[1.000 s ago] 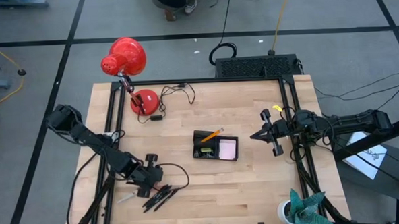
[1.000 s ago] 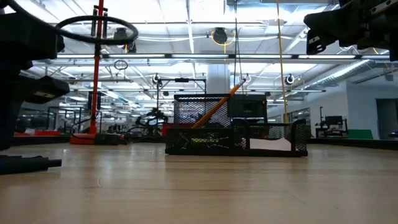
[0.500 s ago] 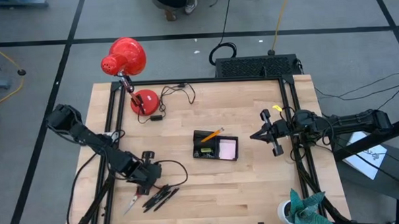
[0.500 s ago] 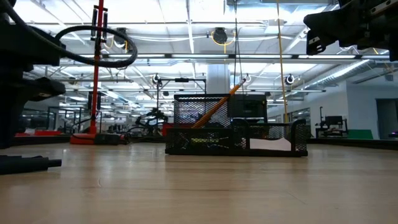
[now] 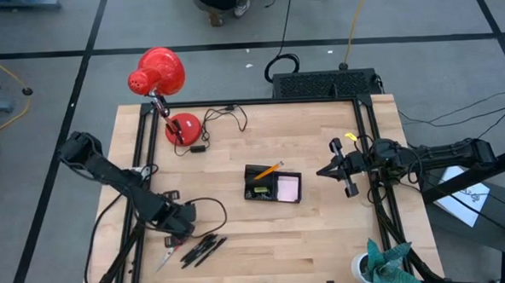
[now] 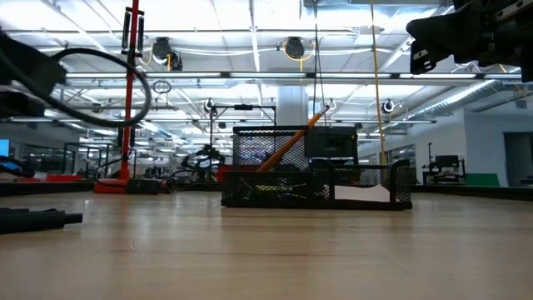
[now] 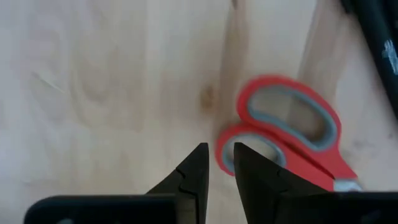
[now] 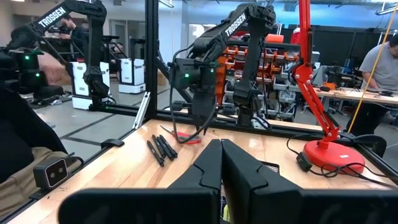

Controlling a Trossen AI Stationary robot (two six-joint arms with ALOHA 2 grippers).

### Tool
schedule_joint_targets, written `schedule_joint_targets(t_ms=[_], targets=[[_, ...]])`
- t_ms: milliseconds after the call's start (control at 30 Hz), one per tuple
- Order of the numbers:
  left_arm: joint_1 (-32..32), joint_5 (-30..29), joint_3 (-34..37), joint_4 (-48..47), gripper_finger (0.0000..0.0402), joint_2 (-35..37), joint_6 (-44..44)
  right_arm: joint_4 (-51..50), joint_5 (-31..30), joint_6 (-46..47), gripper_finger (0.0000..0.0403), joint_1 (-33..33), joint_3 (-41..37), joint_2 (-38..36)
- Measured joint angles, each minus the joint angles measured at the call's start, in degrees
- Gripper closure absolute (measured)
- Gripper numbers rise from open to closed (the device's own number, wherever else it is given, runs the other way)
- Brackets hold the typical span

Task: Pick and place office supplies into organizer
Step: Put the red scissors into the black desk organizer

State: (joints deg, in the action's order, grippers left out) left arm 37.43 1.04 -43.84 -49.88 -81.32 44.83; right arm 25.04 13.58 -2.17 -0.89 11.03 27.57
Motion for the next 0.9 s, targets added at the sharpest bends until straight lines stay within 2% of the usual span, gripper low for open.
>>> schedule_joint_targets(t_ms=[233, 367, 633, 800, 900], targets=[[2.63, 0.14, 0.25, 1.28, 0.0320, 0.00, 3.17, 0.00, 0.00, 0.00, 0.0403, 0.00, 0.00, 0.02], [3.82, -2.22, 0.96, 6.54, 0.0320, -0.02, 3.25, 0.00, 0.00, 0.01, 0.0403, 0.00, 0.00, 0.02], [5.42, -2.23, 5.84, 5.58, 0.0318, -0.07, 8.44, 0.00, 0.00, 0.02, 0.0403, 0.00, 0.00, 0.33], [5.58, -0.67, 8.35, 8.32, 0.0318, 0.15, 10.66, 0.00, 0.00, 0.02, 0.0403, 0.00, 0.00, 0.55], [6.14, -1.86, 10.09, 11.29, 0.0318, 0.37, 11.39, 0.00, 0.00, 0.02, 0.0403, 0.00, 0.00, 0.55]])
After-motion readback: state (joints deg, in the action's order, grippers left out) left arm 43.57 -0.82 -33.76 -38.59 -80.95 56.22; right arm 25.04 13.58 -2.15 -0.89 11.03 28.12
